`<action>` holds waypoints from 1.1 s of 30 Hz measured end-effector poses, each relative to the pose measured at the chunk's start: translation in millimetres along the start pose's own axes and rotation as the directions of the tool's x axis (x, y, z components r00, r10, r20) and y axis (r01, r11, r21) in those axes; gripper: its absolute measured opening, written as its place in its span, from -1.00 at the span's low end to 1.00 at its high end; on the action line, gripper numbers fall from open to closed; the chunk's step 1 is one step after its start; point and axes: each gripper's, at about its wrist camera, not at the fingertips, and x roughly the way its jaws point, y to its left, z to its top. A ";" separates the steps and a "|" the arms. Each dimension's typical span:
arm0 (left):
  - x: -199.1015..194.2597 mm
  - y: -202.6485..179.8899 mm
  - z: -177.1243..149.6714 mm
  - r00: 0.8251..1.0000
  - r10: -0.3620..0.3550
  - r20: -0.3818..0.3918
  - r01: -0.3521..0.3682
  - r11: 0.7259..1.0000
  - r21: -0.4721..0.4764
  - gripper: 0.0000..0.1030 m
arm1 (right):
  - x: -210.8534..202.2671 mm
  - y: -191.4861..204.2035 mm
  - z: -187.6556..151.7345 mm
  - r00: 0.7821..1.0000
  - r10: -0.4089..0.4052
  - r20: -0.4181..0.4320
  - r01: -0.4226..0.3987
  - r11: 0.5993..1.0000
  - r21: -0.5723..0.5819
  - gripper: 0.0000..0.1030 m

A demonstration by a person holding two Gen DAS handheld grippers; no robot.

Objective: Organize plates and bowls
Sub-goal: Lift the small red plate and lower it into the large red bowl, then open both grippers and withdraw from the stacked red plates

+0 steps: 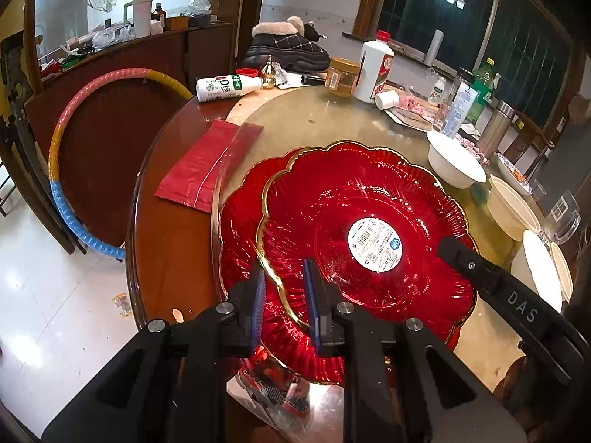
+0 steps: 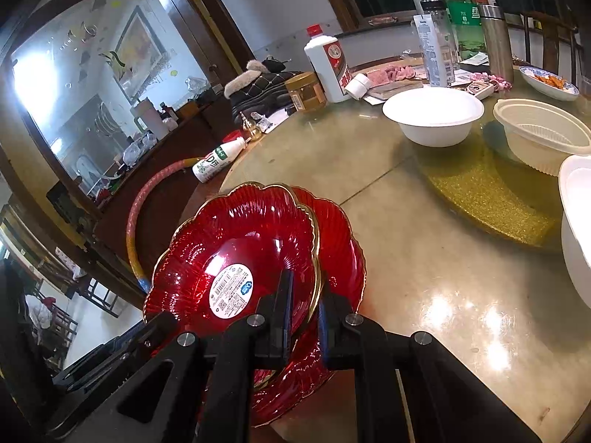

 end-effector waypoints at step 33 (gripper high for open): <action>-4.7 2.6 -3.6 0.996 -0.063 -0.063 0.062 0.998 -0.014 -0.53 | 15.2 8.3 6.6 0.995 -0.091 -0.041 0.091 0.996 -0.008 -0.68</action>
